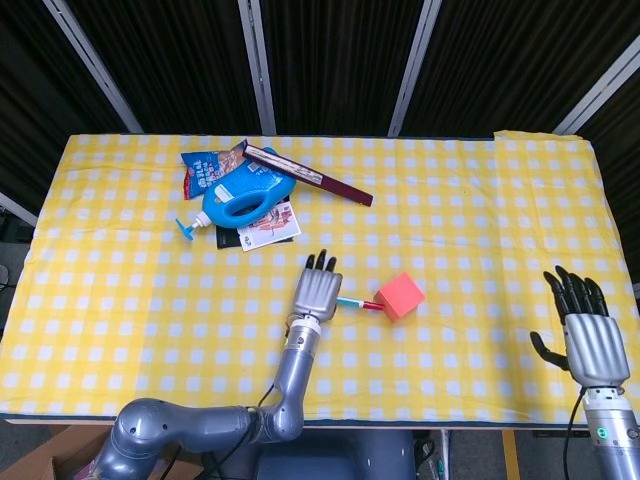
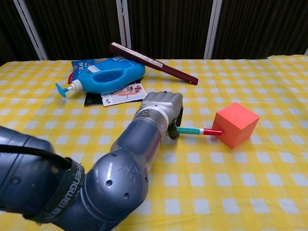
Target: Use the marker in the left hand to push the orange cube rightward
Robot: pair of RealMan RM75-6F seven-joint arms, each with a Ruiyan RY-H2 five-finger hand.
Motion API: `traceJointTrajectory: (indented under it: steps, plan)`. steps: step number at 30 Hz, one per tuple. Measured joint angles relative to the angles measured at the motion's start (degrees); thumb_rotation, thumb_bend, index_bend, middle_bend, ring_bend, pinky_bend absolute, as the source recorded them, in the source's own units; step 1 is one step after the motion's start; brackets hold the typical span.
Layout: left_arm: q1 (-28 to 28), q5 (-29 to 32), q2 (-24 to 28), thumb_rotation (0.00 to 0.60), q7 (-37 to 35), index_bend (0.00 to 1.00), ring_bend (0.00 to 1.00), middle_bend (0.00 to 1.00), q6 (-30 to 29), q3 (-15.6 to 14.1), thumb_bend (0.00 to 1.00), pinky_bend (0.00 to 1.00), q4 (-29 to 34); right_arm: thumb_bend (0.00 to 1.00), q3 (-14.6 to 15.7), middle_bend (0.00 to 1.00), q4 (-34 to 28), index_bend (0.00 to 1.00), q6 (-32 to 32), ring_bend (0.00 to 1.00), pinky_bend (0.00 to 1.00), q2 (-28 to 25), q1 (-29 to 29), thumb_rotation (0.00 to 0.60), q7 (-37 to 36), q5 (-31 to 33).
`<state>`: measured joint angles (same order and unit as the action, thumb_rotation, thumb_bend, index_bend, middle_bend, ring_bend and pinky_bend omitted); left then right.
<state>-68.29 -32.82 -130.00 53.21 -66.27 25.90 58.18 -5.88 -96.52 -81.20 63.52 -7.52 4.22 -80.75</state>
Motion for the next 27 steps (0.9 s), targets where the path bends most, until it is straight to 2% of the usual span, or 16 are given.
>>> traceJointTrajectory:
  steps: [5,10,16,18,23,27]
  plan:
    - [1.4,-0.5,0.8,0.600,-0.1,0.67,0.00,0.14,-1.5,-0.8,0.46,0.11,0.6,0.38,0.0,0.00,0.0,0.00,-0.2,0.00,0.00,-0.1,0.2,0.600,0.0,0.1]
    - [4.5,-1.6,4.3,0.600,-0.1,0.66,0.00,0.14,-2.8,-2.1,0.46,0.11,5.4,0.38,0.0,0.00,0.0,0.00,-0.3,0.00,0.00,-0.1,0.3,0.600,0.2,0.2]
    - [10.9,-4.2,15.0,0.600,-0.6,0.66,0.00,0.14,-5.6,-5.6,0.46,0.11,18.3,0.38,-0.1,0.00,-0.1,0.00,-0.3,0.00,0.00,0.1,0.2,0.600,0.7,0.4]
    - [13.9,-5.4,20.5,0.600,-1.0,0.66,0.00,0.14,-6.5,-7.4,0.46,0.11,24.3,0.38,-0.1,0.00,-0.1,0.00,-0.2,0.00,0.00,0.2,0.2,0.600,1.0,0.4]
    - [20.4,-8.2,31.1,0.600,-3.5,0.66,0.00,0.14,-8.2,-11.6,0.46,0.11,32.4,0.38,-0.1,0.00,-0.2,0.00,-0.2,0.00,0.00,0.3,0.1,0.600,1.6,0.5]
    - [25.3,-10.6,37.5,0.600,-7.8,0.66,0.00,0.14,-8.4,-15.0,0.46,0.11,35.6,0.38,-0.2,0.00,-0.3,0.00,-0.2,0.00,0.00,0.5,0.1,0.600,2.1,0.7]
